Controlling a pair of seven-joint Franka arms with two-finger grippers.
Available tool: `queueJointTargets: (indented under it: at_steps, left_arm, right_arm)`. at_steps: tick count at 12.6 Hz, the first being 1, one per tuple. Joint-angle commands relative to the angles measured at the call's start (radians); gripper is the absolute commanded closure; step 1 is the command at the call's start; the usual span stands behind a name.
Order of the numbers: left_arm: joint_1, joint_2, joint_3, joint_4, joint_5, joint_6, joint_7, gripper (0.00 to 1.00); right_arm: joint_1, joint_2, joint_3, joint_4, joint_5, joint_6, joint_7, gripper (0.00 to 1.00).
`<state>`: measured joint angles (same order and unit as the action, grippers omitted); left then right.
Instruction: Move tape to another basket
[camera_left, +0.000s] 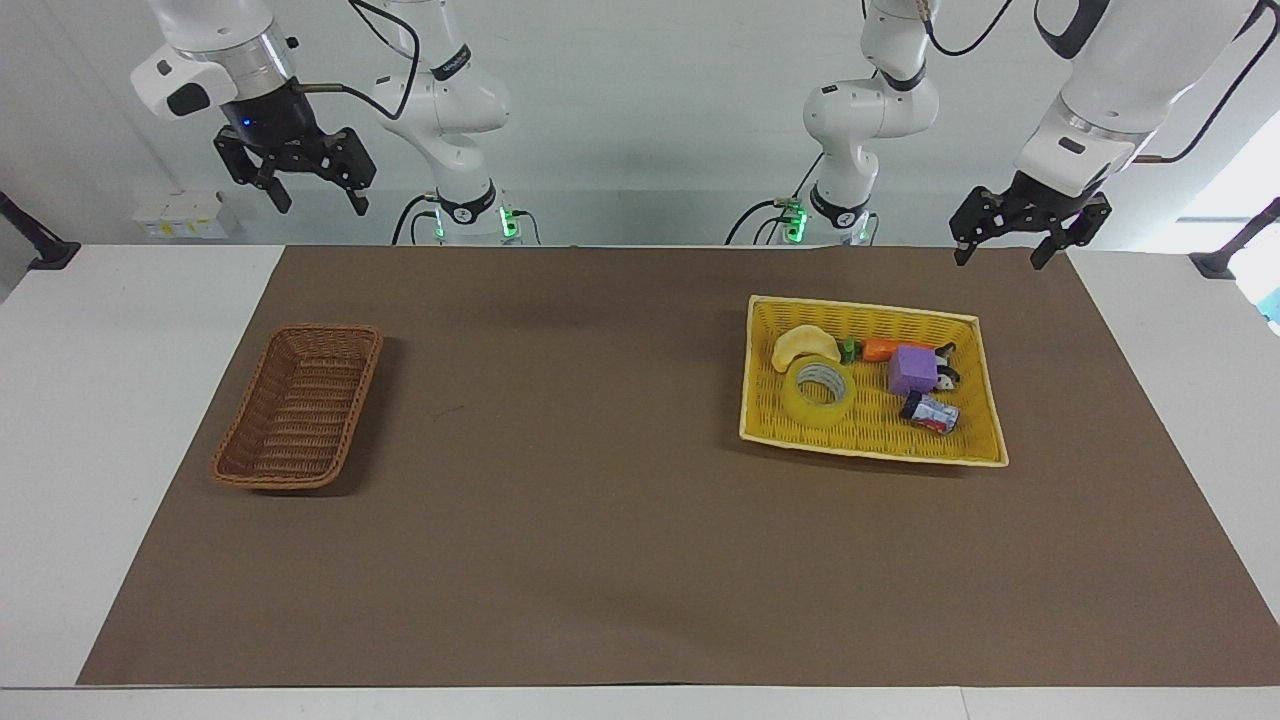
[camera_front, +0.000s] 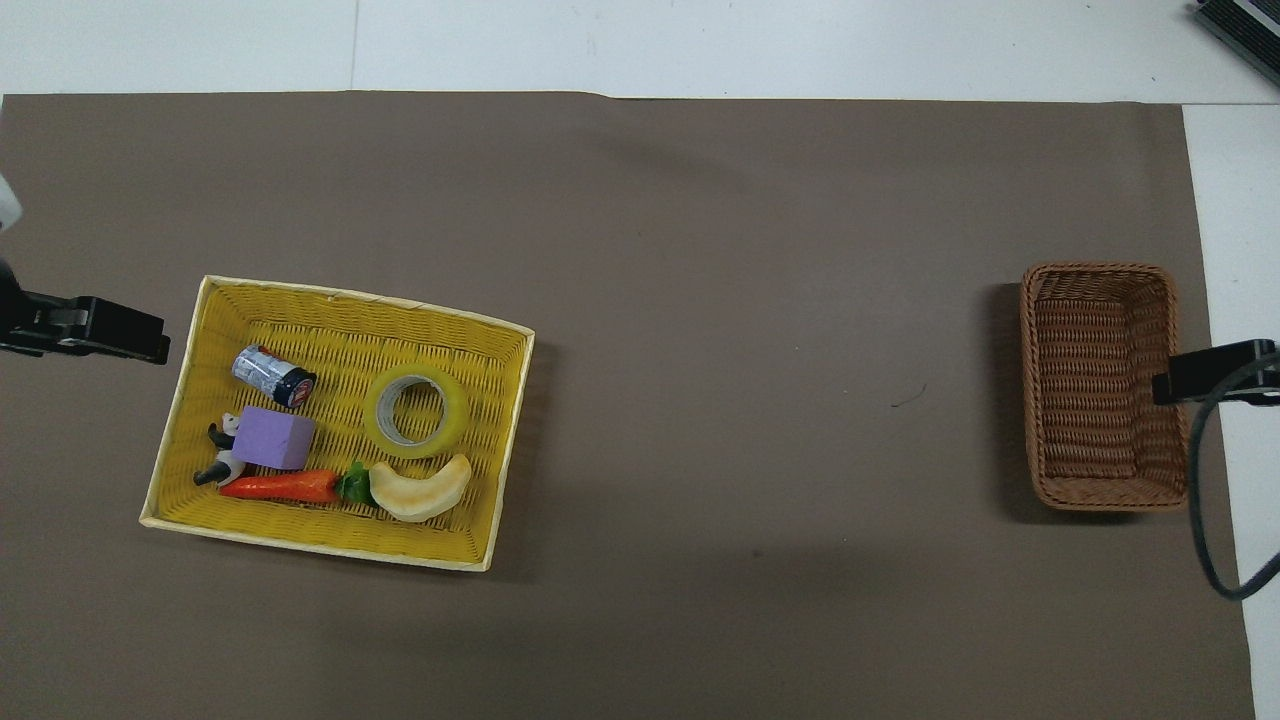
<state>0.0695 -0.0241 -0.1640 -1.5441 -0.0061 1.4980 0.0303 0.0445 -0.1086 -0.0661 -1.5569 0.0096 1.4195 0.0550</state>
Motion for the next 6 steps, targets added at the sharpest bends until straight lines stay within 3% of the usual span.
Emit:
queueJointTargets:
  at_steps: [1, 6]
  left_arm:
    - [0.003, -0.005, 0.011, 0.013, -0.014, -0.018, 0.098, 0.00]
    - [0.004, -0.010, 0.014, 0.006, -0.011, -0.022, 0.108, 0.00]
  right_arm:
    - [-0.017, -0.016, 0.000, -0.018, 0.019, -0.007, 0.011, 0.00]
    - [-0.017, -0.016, 0.000, -0.018, 0.019, -0.007, 0.009, 0.00]
